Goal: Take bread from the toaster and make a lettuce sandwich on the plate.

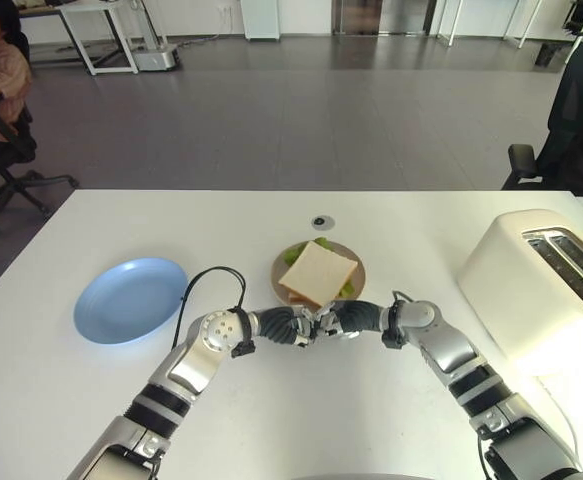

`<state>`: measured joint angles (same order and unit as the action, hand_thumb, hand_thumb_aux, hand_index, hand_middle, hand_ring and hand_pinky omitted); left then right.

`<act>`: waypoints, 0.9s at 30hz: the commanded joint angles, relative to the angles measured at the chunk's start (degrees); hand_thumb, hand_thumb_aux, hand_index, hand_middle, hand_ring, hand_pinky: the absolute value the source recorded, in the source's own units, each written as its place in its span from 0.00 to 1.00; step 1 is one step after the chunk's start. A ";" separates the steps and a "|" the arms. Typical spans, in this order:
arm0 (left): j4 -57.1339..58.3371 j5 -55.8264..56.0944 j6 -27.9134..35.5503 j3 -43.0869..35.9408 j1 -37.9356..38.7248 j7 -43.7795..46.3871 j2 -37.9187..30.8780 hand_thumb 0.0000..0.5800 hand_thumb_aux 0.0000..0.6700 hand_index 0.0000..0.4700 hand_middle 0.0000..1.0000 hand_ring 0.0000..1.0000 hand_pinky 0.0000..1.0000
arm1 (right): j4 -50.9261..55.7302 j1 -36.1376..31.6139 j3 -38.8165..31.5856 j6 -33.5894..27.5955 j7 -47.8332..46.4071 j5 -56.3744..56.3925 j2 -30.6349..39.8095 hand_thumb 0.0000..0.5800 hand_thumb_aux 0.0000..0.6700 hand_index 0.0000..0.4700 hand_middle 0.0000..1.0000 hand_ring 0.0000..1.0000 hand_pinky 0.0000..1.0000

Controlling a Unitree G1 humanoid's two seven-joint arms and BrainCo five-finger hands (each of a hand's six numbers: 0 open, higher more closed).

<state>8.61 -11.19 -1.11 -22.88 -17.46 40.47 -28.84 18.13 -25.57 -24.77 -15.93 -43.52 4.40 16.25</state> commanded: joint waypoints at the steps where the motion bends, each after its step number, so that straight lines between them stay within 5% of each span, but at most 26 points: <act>1: 6.54 -0.20 -2.01 0.23 -4.33 0.24 2.17 1.00 1.00 1.00 1.00 1.00 1.00 | 11.34 -3.97 2.37 1.11 3.16 -2.55 -1.52 1.00 1.00 1.00 1.00 1.00 1.00; 8: 25.00 1.55 -10.01 5.07 -16.25 -6.52 9.36 1.00 1.00 1.00 1.00 1.00 1.00 | 30.42 -15.38 6.86 7.72 5.67 -3.45 -5.99 1.00 1.00 1.00 1.00 1.00 1.00; 13: 30.55 3.57 -13.20 6.69 -16.89 -5.21 11.51 1.00 1.00 1.00 1.00 1.00 1.00 | 36.31 -17.70 8.41 11.20 5.49 -4.47 -6.87 1.00 1.00 1.00 1.00 1.00 1.00; 16: 25.01 6.82 -11.71 8.50 -14.80 -2.40 10.59 1.00 1.00 1.00 1.00 1.00 1.00 | 30.45 -17.50 10.12 9.60 3.13 -3.29 -4.89 1.00 1.00 1.00 1.00 1.00 1.00; 20: 3.23 17.12 -1.46 14.74 -8.38 -0.43 8.97 1.00 1.00 1.00 1.00 1.00 1.00 | 6.67 -15.22 15.97 -3.51 0.65 3.64 -1.25 1.00 1.00 1.00 1.00 1.00 1.00; 21: -1.39 19.14 1.16 16.37 -6.98 -1.15 8.69 1.00 1.00 1.00 1.00 1.00 1.00 | 1.17 -14.44 17.35 -6.68 1.24 5.22 -0.90 1.00 0.94 0.94 1.00 1.00 1.00; 22: -5.70 20.51 2.99 18.22 -5.34 -2.32 8.21 1.00 1.00 1.00 1.00 1.00 1.00 | -4.10 -13.55 19.15 -10.06 2.59 7.16 -1.13 0.86 0.62 0.62 1.00 1.00 1.00; 23: -9.83 21.28 4.67 20.02 -3.52 -3.91 7.88 1.00 1.00 1.00 1.00 1.00 1.00 | -9.00 -12.33 20.73 -12.55 4.42 8.53 -1.63 0.56 0.33 0.33 1.00 1.00 1.00; 24: -13.50 21.60 6.11 21.52 -1.78 -5.66 7.88 1.00 1.00 1.00 1.00 1.00 1.00 | -13.07 -11.03 21.71 -14.32 6.18 9.25 -2.07 0.00 0.00 0.00 1.00 1.00 1.00; 25: -17.67 22.20 8.17 23.37 0.43 -8.67 8.90 0.78 0.53 0.53 0.03 0.03 0.03 | -17.24 -9.18 22.72 -15.57 8.64 9.97 -3.10 0.00 0.00 0.00 0.75 0.75 0.75; 26: -21.74 22.09 9.92 24.72 2.93 -12.02 10.11 0.08 0.04 0.04 0.00 0.00 0.00 | -21.19 -6.96 23.09 -16.23 11.06 10.04 -4.03 0.00 0.00 0.00 0.09 0.09 0.09; 27: -24.98 21.65 11.36 25.64 5.36 -15.40 11.48 0.00 0.00 0.00 0.00 0.00 0.00 | -24.49 -4.51 23.11 -16.10 13.76 9.39 -5.06 0.00 0.00 0.00 0.00 0.00 0.00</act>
<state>-11.05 10.78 7.24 1.16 -16.27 29.93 -19.53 -1.11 -34.31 -2.15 -30.98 -33.67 13.60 12.79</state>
